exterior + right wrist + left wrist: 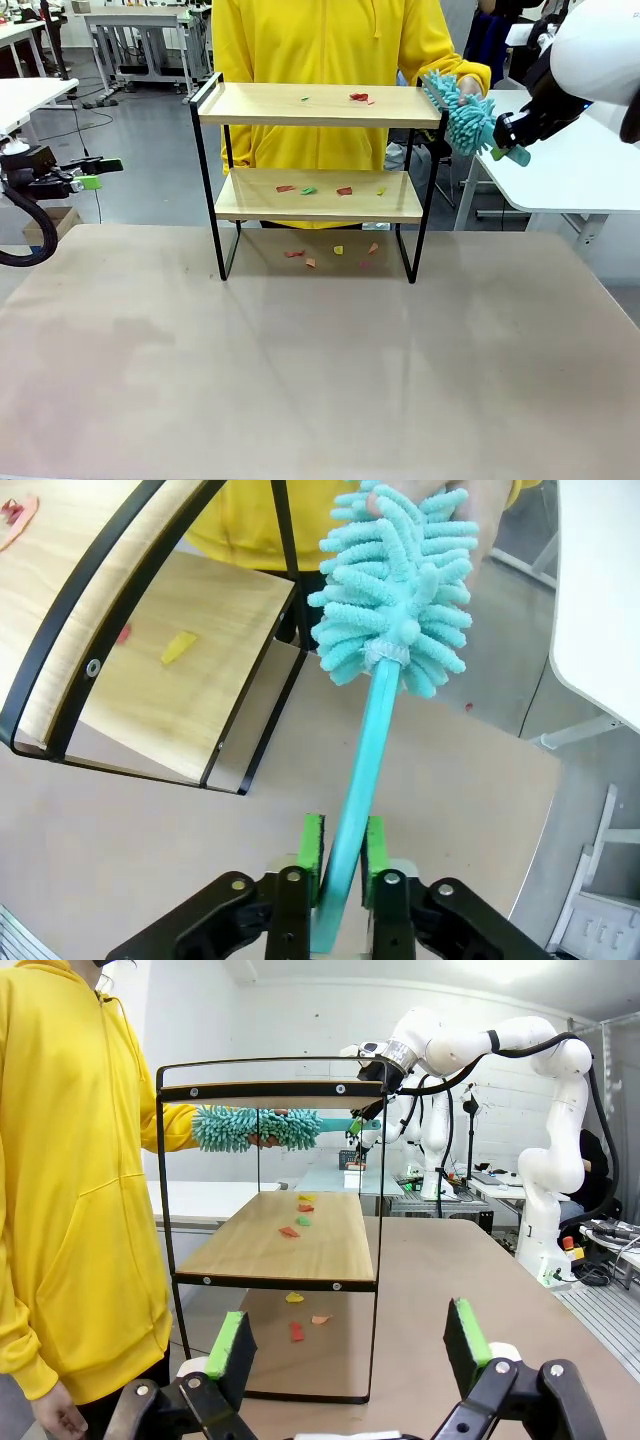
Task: Clean the shelf.
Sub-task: Pick up the Duster handed by the human, then clean the specific section of the Shelf indicated by the human with the Duster.
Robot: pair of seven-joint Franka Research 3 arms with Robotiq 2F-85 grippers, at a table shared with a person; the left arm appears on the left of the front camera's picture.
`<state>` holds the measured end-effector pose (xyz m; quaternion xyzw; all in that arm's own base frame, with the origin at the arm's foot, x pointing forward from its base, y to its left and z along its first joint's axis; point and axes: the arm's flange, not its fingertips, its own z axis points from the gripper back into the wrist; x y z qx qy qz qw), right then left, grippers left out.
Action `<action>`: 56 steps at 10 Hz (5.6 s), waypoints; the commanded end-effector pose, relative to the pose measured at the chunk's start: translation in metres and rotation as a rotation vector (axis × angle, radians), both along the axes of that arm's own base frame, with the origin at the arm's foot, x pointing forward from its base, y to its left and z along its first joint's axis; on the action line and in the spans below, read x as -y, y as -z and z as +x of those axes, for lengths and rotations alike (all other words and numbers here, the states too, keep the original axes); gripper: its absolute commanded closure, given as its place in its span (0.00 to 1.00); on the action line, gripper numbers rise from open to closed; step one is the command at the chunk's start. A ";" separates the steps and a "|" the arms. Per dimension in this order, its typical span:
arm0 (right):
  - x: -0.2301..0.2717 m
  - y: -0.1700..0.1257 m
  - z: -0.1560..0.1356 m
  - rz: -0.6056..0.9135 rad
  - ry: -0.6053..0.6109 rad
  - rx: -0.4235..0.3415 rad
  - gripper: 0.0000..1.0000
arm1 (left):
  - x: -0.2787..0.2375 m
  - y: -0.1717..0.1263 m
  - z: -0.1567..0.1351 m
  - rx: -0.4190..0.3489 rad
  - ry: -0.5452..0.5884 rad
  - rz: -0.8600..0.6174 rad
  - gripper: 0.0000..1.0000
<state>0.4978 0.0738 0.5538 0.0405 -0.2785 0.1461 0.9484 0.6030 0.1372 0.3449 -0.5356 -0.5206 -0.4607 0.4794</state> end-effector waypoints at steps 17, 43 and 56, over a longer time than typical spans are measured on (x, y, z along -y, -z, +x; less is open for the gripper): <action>0.001 -0.001 0.000 0.000 0.044 0.008 1.00 | 0.001 -0.003 -0.001 0.014 -0.001 0.002 0.00; -0.014 0.032 -0.178 -0.324 -1.099 -0.538 0.87 | 0.001 -0.003 -0.001 0.014 -0.001 0.002 0.00; -0.014 0.032 -0.178 -0.324 -1.099 -0.538 0.87 | 0.001 -0.003 -0.001 0.014 -0.001 0.002 0.00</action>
